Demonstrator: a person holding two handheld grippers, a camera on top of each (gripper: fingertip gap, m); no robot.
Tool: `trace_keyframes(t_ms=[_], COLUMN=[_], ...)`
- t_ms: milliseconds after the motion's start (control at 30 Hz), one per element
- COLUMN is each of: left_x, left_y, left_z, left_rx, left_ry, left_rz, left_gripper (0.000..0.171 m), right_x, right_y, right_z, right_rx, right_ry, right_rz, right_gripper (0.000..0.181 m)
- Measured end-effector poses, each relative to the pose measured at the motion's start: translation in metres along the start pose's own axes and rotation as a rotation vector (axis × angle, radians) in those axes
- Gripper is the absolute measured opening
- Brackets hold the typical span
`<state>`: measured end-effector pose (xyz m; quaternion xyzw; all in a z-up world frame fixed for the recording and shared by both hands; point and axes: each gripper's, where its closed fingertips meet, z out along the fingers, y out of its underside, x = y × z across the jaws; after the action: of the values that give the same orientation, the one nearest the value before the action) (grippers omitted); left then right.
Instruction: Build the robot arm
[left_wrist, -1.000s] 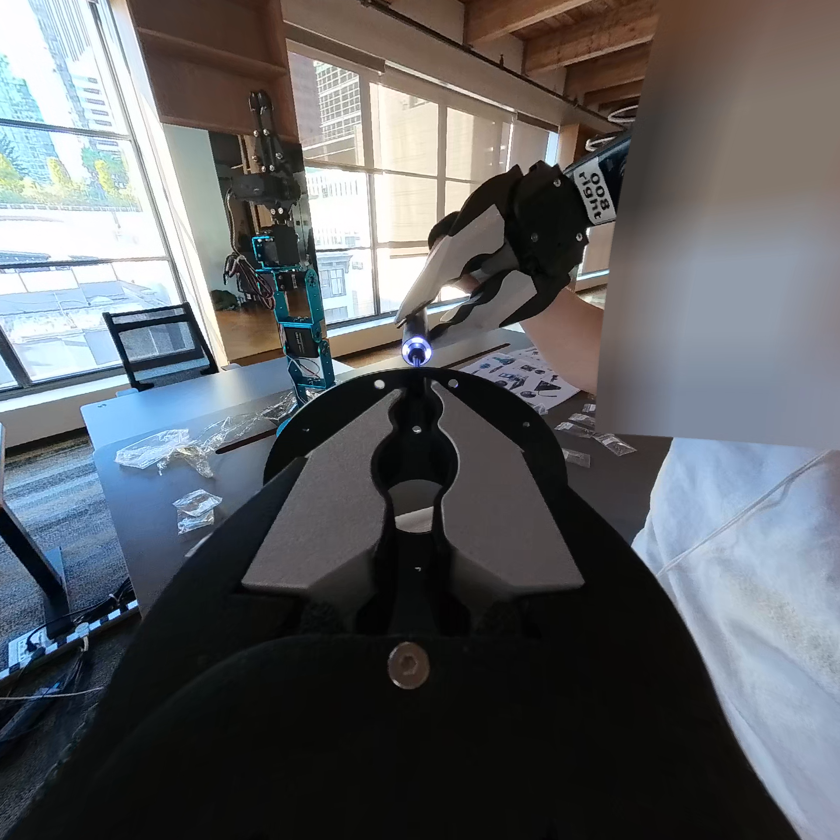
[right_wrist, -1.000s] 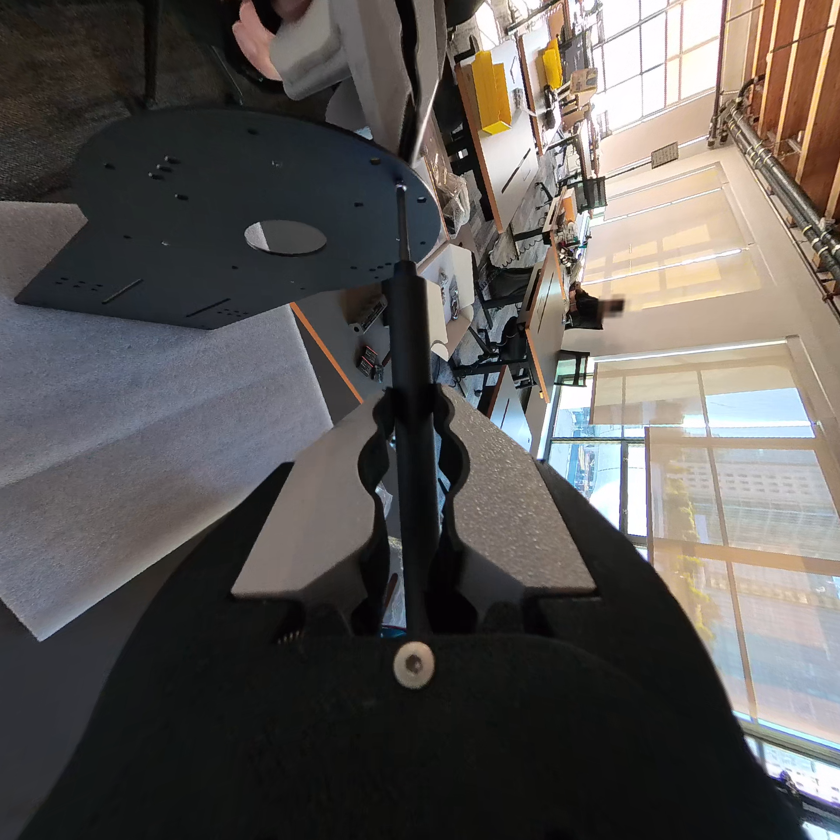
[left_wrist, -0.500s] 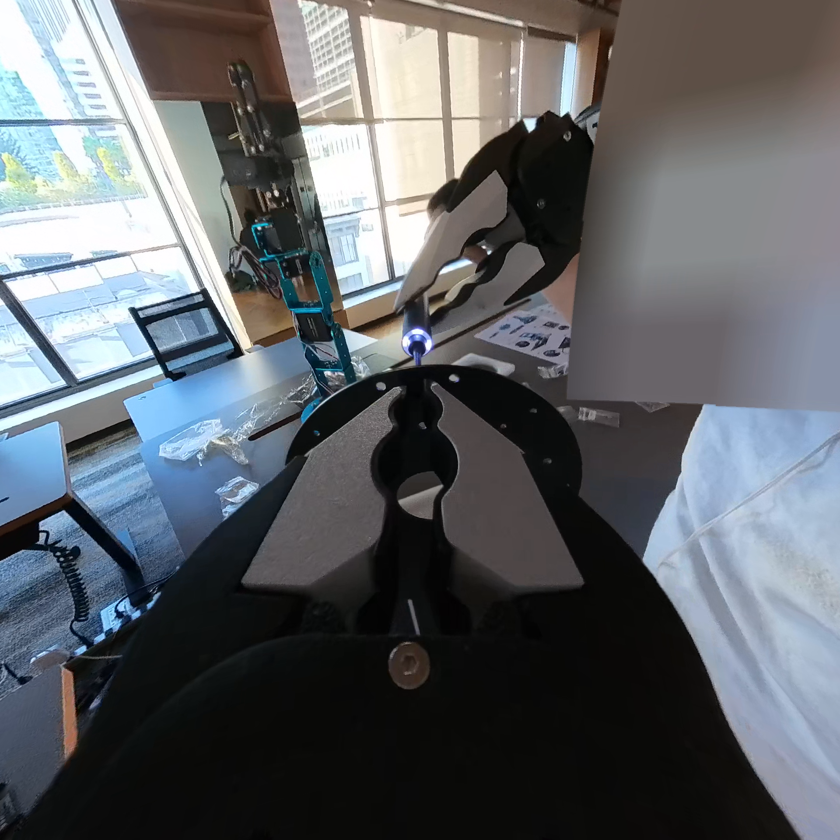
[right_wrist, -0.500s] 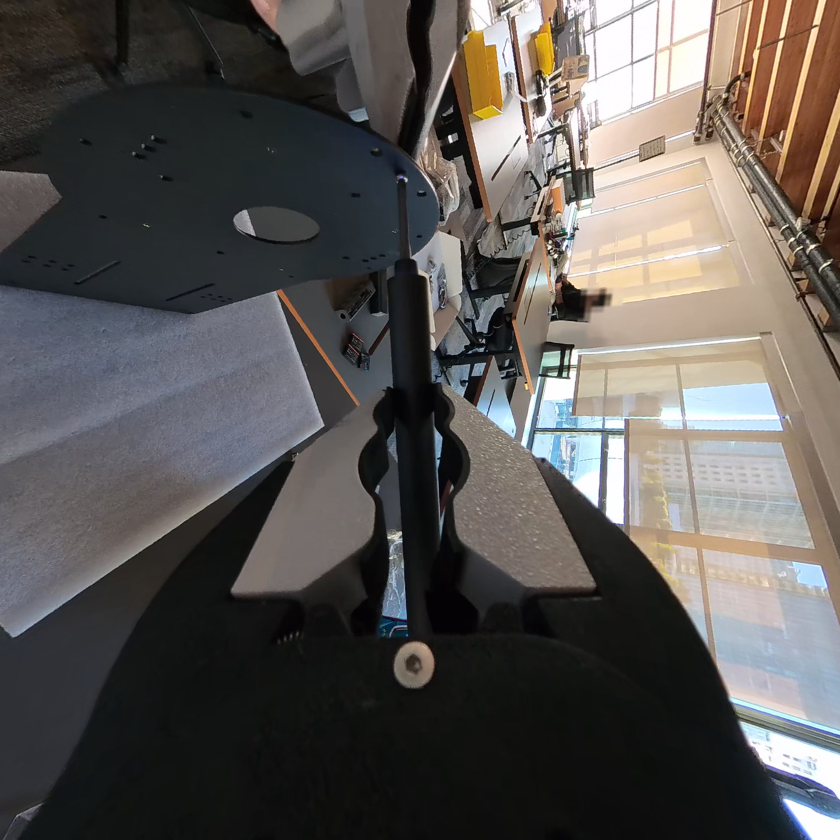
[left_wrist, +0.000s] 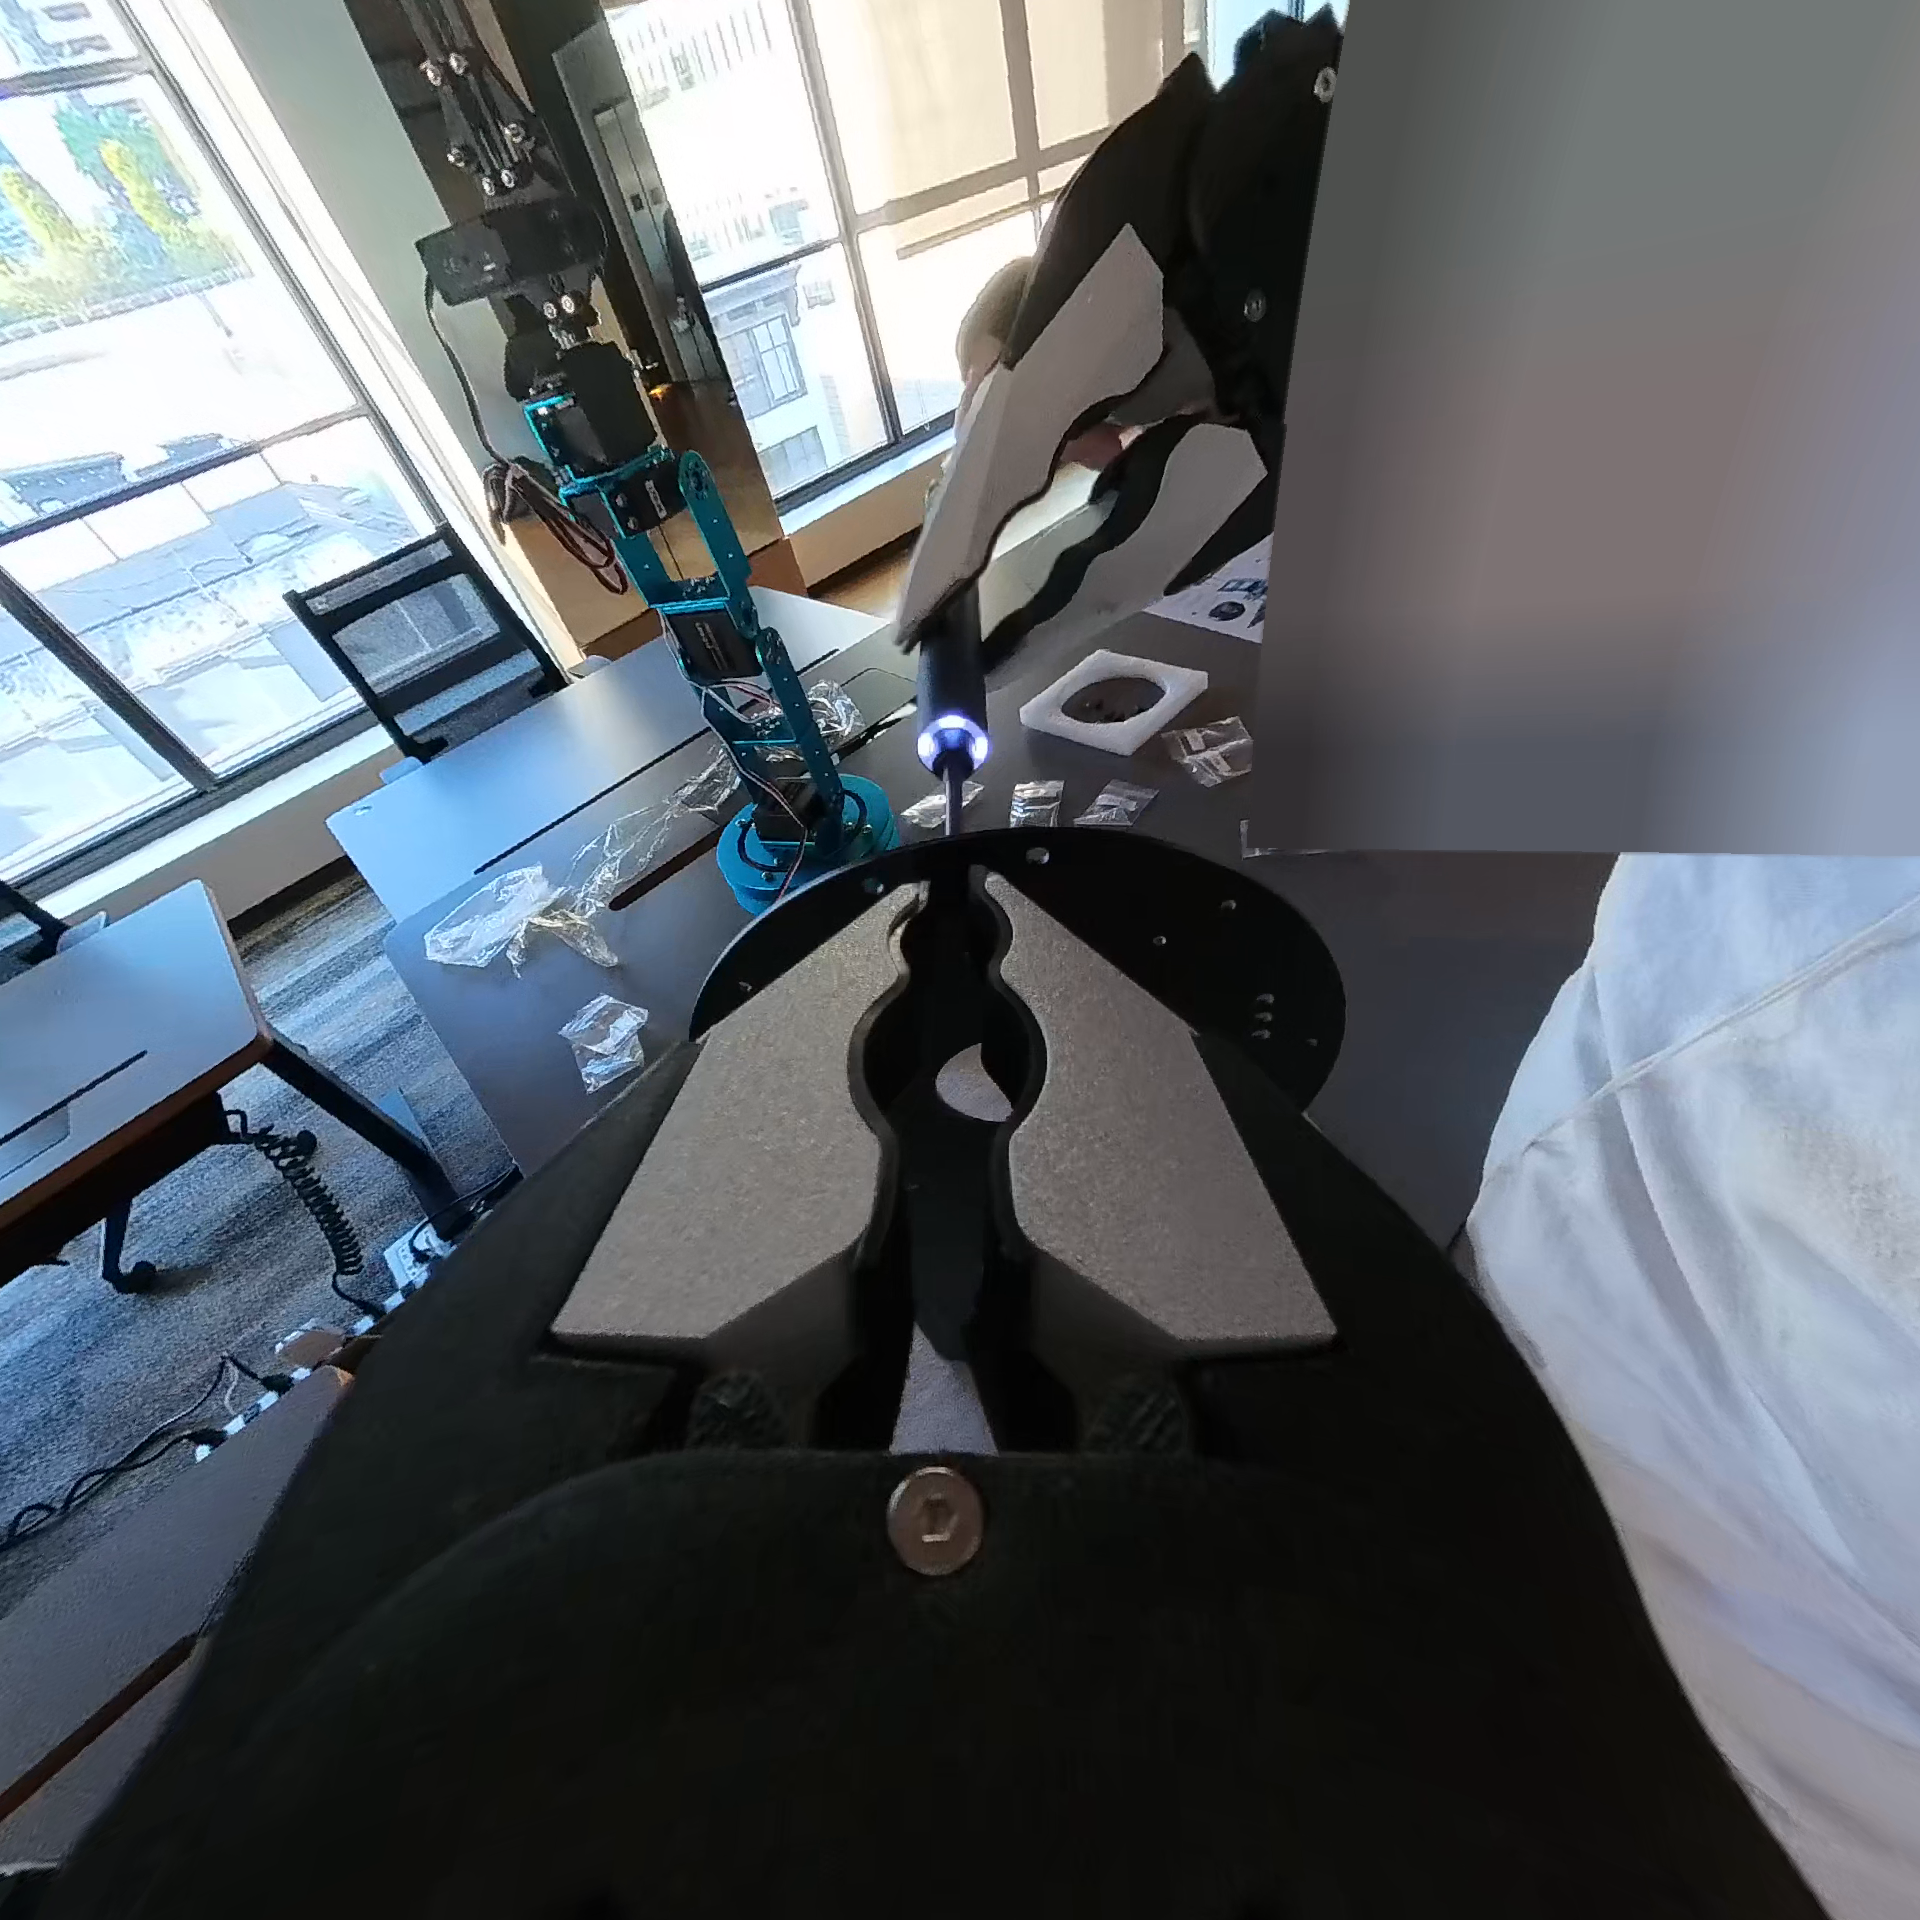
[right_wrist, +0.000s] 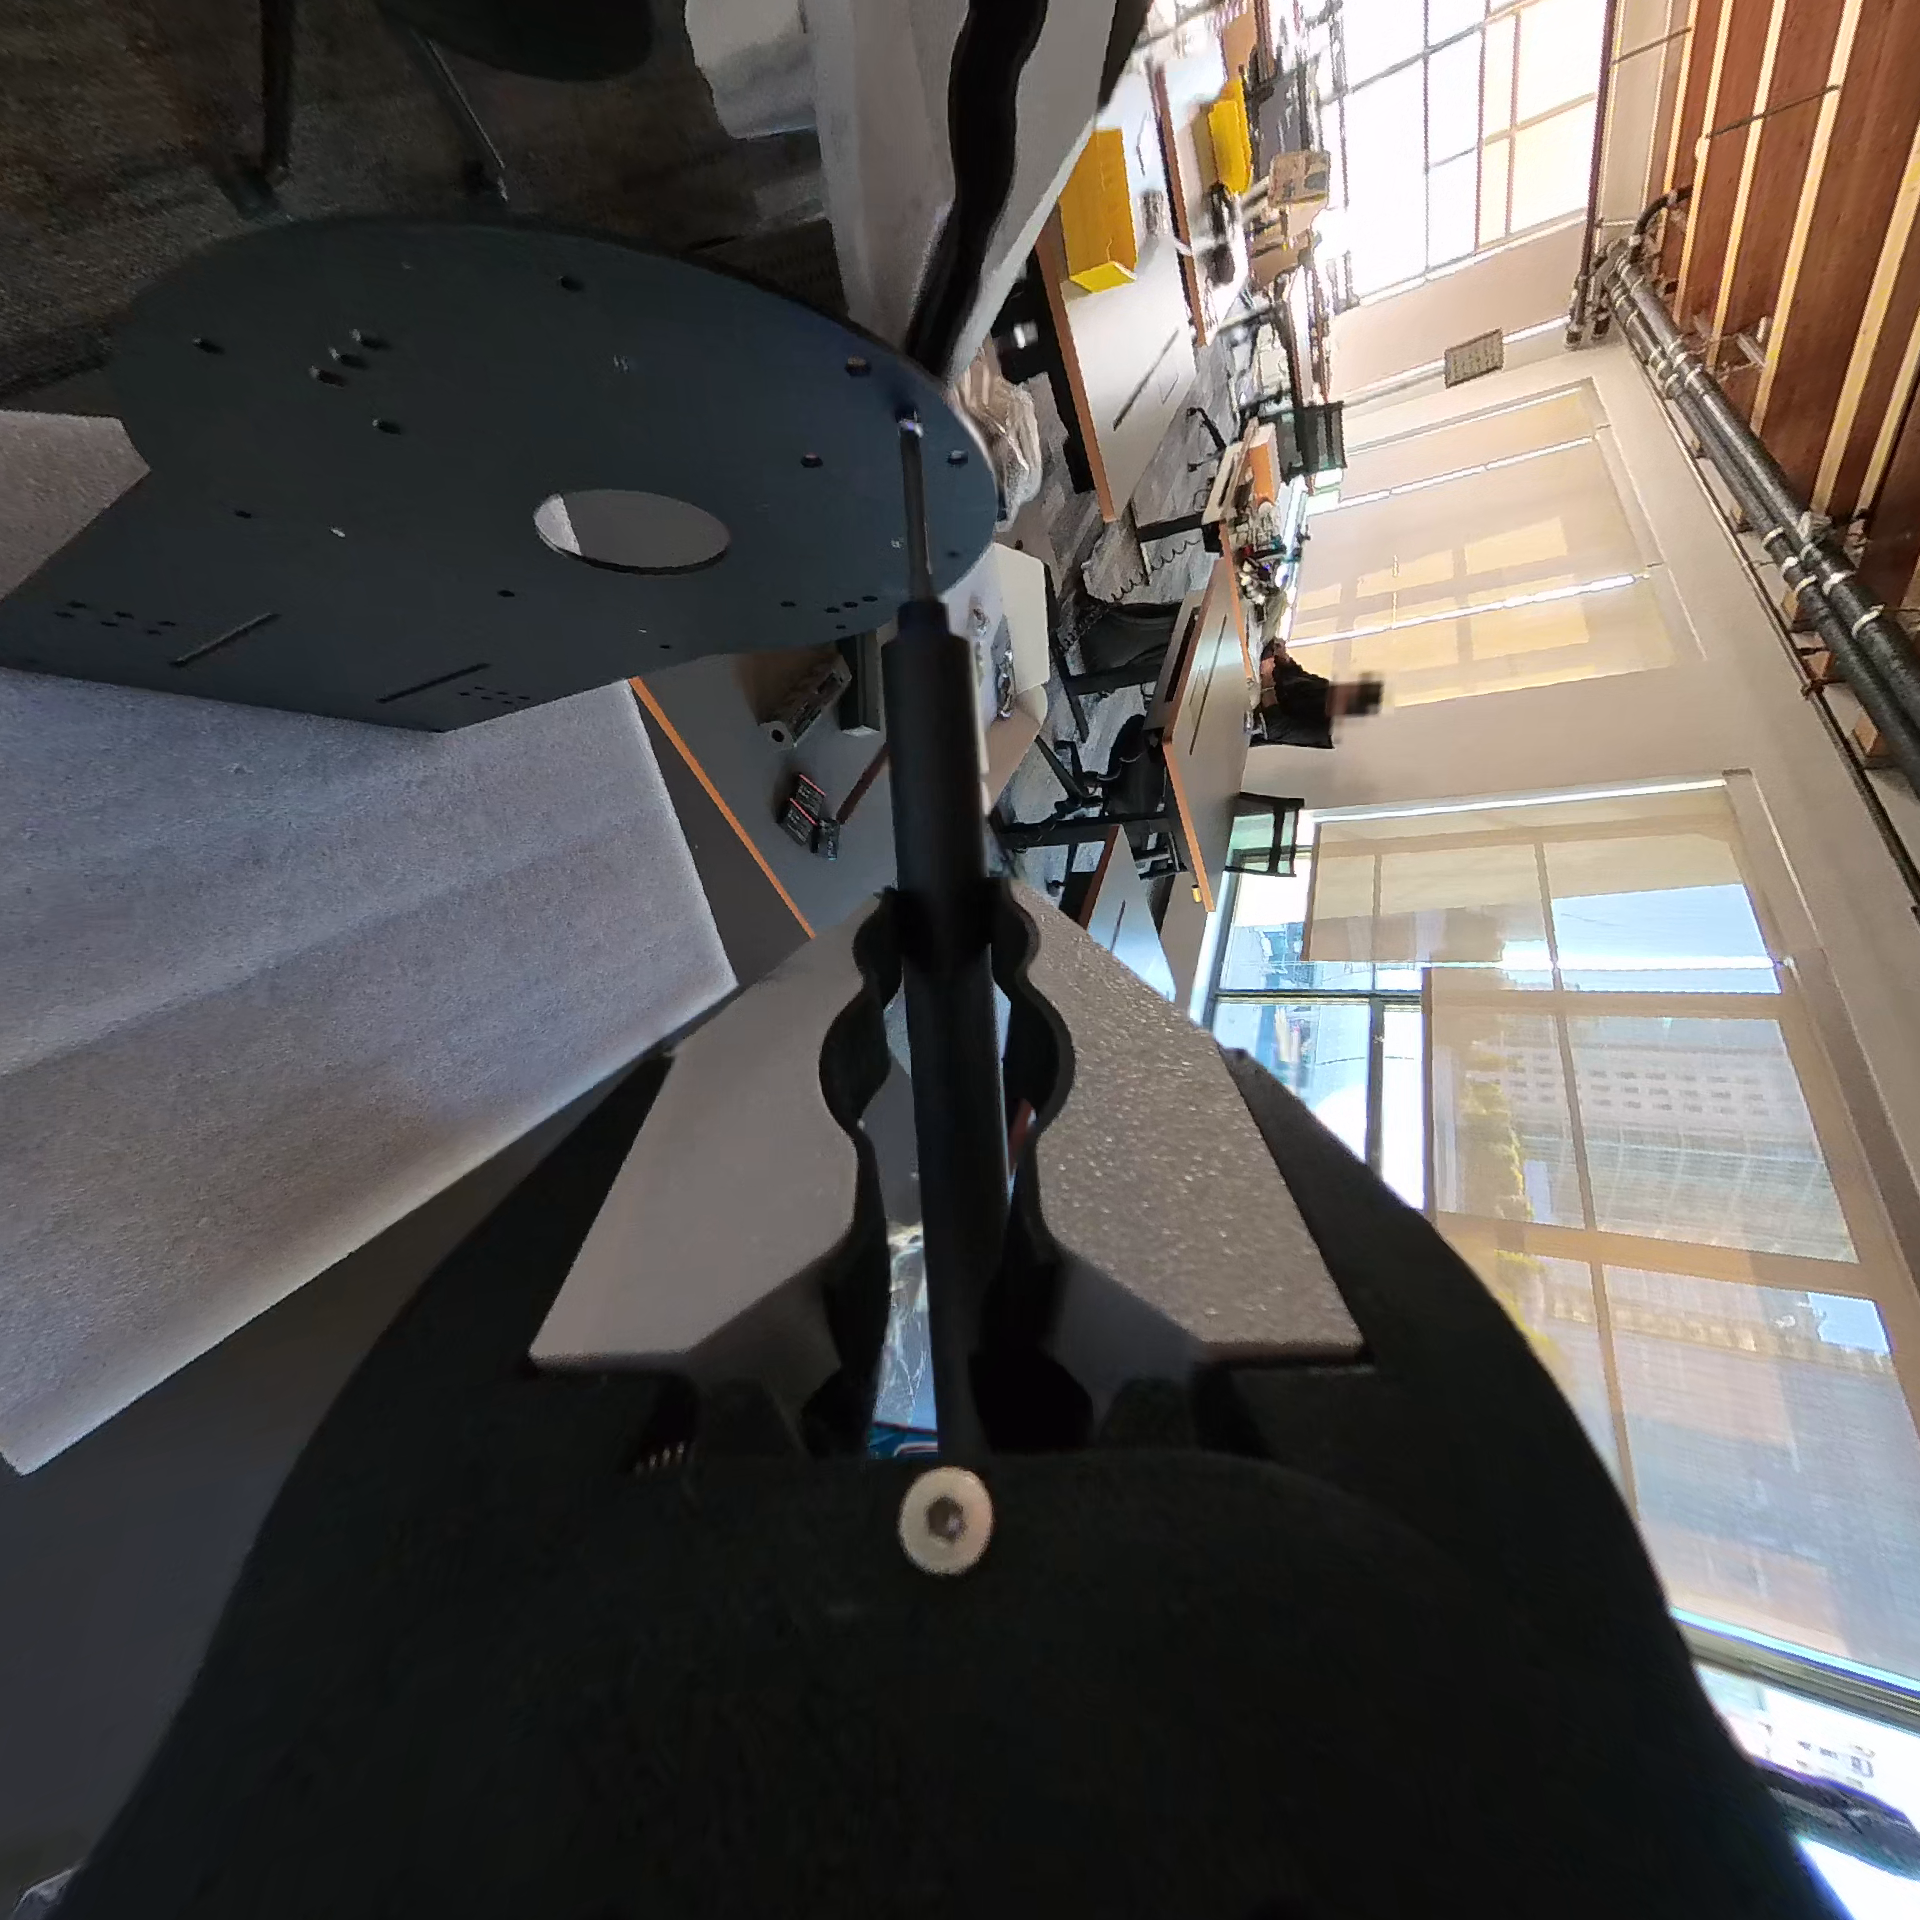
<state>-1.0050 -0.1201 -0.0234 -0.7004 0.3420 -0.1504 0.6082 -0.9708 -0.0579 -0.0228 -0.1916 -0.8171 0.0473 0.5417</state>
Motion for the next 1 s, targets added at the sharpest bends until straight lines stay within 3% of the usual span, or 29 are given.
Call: trace_keyframes(t_ms=[1000], left_x=[-0.0010], left_y=[-0.0043], left_z=[0.0047], left_rx=[-0.050], left_ry=[0.013], left_rz=[0.055], left_gripper=[0.004], right_x=[0.0003], right_y=[0.0052], right_z=[0.0000], right_rx=[-0.021], right_ry=[0.031], right_rz=[-0.019], right_gripper=[0.014])
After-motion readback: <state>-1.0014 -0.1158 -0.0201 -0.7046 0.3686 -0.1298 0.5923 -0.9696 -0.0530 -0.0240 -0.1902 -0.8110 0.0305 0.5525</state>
